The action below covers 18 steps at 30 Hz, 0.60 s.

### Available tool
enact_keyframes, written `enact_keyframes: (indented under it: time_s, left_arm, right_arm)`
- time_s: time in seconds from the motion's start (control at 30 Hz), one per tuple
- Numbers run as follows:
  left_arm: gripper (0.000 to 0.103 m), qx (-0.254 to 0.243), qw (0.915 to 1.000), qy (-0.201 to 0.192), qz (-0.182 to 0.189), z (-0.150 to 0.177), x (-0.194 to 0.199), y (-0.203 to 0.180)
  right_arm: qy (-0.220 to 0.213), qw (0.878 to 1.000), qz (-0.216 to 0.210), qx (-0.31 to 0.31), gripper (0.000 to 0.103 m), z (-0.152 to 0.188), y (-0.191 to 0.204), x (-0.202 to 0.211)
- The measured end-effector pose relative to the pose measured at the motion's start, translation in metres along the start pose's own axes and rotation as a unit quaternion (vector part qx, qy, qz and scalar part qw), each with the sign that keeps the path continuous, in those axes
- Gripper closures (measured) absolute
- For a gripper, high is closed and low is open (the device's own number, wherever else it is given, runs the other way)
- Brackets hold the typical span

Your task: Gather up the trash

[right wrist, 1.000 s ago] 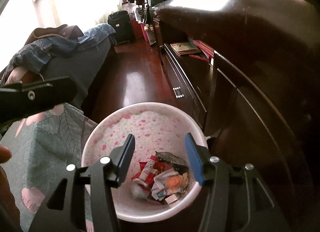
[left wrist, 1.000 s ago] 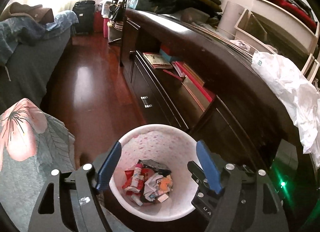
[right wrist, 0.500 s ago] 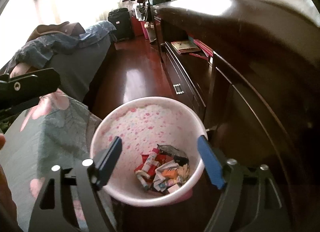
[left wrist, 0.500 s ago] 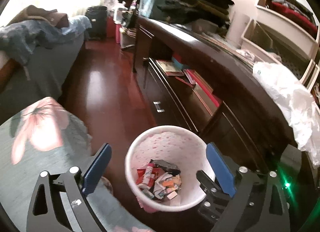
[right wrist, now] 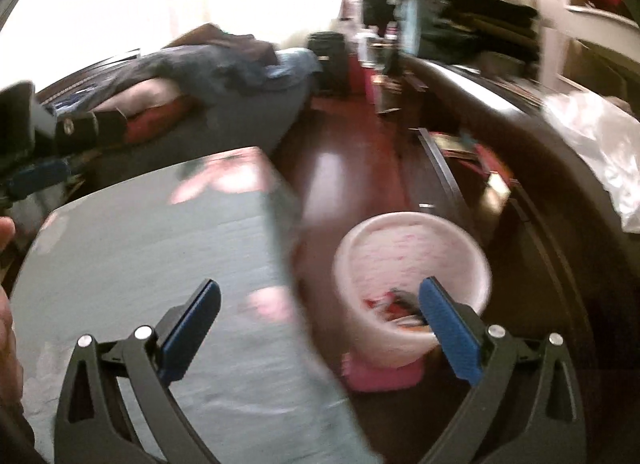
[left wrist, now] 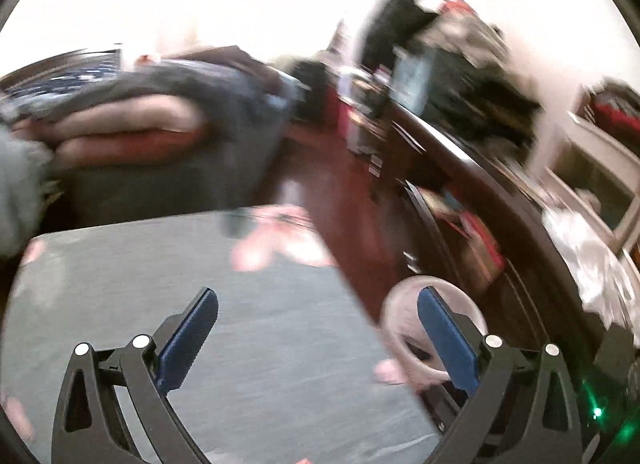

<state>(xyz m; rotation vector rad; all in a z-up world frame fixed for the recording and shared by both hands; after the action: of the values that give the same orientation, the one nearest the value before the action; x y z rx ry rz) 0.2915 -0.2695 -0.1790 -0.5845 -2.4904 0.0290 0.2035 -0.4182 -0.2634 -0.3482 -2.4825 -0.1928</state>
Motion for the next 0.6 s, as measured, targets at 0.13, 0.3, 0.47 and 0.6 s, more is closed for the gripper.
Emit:
enact_keyframes:
  time_s: [0.13, 0.3, 0.47, 0.6]
  left_arm:
    - [0.004, 0.041, 0.9946, -0.041, -0.086, 0.006, 0.064, 0.071]
    - [0.004, 0.069, 0.9819, -0.065, -0.164, 0.021, 0.130, 0.127]
    - [0.004, 0.078, 0.9719, -0.089, -0.203, 0.031, 0.185, 0.155]
    - [0.004, 0.092, 0.9674, -0.114, -0.207, 0.033, 0.218, 0.165]
  right_arm:
    - [-0.007, 0.999, -0.037, 0.029, 0.004, 0.002, 0.059, 0.023]
    - [-0.042, 0.995, -0.075, 0.057, 0.003, -0.008, 0.115, 0.061]
    - [-0.091, 0.988, -0.096, 0.079, 0.003, -0.027, 0.149, 0.110]
    - [-0.128, 0.982, -0.103, 0.088, 0.003, -0.043, 0.161, 0.146]
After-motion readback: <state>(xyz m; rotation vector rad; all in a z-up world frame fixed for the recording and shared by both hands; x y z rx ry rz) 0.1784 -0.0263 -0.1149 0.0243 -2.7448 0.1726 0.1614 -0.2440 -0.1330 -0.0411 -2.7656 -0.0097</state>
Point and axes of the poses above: each gripper's, at about its wrist camera, not at the fingertips, and x roughly against the way its jaws point, y to its left, z to its underside, the point moved 7 cm from there along -x, roughly the way its jaws point, and after that the axes turned 3 degrees about -y, right-handed, at the moved point
